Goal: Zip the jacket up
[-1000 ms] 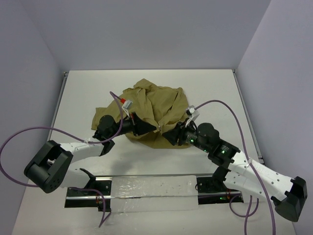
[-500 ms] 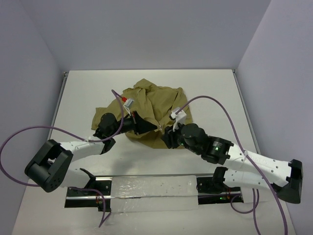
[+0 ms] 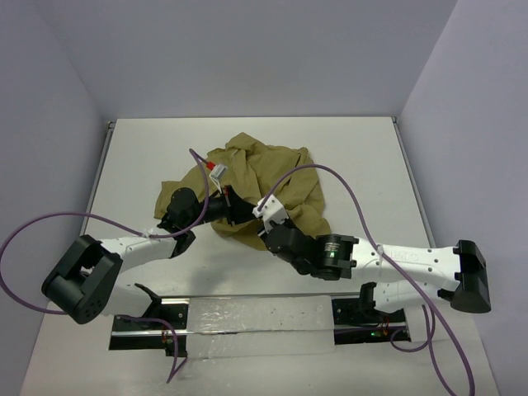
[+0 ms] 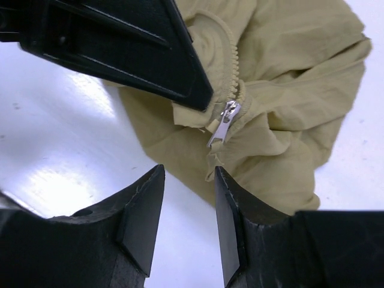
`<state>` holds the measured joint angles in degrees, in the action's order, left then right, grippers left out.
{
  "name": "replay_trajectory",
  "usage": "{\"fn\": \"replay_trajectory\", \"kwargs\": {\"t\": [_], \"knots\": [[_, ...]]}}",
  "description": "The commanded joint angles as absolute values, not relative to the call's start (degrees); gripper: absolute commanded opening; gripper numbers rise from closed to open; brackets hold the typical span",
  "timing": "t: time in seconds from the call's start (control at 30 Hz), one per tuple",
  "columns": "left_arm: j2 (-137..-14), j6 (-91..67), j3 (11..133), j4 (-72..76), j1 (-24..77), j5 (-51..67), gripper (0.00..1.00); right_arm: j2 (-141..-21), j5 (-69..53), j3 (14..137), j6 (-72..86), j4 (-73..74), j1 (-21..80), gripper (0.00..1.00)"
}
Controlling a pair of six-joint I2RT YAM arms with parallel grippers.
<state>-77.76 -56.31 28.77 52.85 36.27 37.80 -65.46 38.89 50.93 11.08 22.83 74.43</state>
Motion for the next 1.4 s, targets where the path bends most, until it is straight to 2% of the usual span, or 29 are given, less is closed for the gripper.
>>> {"fn": "replay_trajectory", "kwargs": {"t": [0.0,0.13,0.23,0.3,0.37,0.43,0.93,0.97,1.0,1.03,1.13,1.23,1.37], "knots": [[-76.73,-55.49,30.73,53.9,36.0,37.62,0.0,-66.36,47.08,53.61,10.64,21.23,74.94,0.44],[-76.55,-55.44,30.54,53.86,36.04,37.69,0.0,-66.49,48.0,53.31,10.93,20.35,74.88,0.38],[-76.4,-55.39,30.48,54.03,36.04,37.71,0.0,-67.1,48.71,53.61,11.32,20.26,74.82,0.28],[-76.28,-55.26,30.49,53.67,36.04,37.79,0.0,-66.94,48.39,53.51,11.32,19.91,74.79,0.2],[-76.05,-54.86,30.44,52.95,36.04,37.76,0.0,-66.26,47.43,53.32,11.13,19.23,74.79,0.07],[-75.84,-54.37,30.5,52.19,36.04,37.71,0.0,-65.72,46.24,53.27,11.07,18.64,74.69,0.0],[-75.6,-52.73,30.59,50.63,35.96,37.98,0.0,-64.95,41.88,54.14,11.84,20.41,73.08,0.01],[-75.51,-52.73,30.59,50.55,36.02,37.97,0.0,-64.95,41.54,54.14,12.01,20.77,73.04,0.05],[-75.5,-52.66,30.51,50.54,36.04,37.9,0.0,-65.1,41.19,54.14,12.33,21.05,72.89,0.2],[-75.45,-52.65,30.5,50.49,36.04,37.88,0.0,-65.26,40.7,54.14,12.61,21.44,72.86,0.28],[-75.29,-52.7,30.5,50.66,35.95,37.88,0.0,-66.45,39.95,54.05,13.13,22.1,72.86,0.42],[-75.0,-52.73,30.5,50.63,36.02,37.88,0.0,-67.91,40.44,53.98,13.52,21.99,72.88,0.45],[-74.07,-52.34,30.49,49.75,36.04,37.55,0.0,-68.22,42.77,53.07,13.62,20.16,72.86,0.42]]}}
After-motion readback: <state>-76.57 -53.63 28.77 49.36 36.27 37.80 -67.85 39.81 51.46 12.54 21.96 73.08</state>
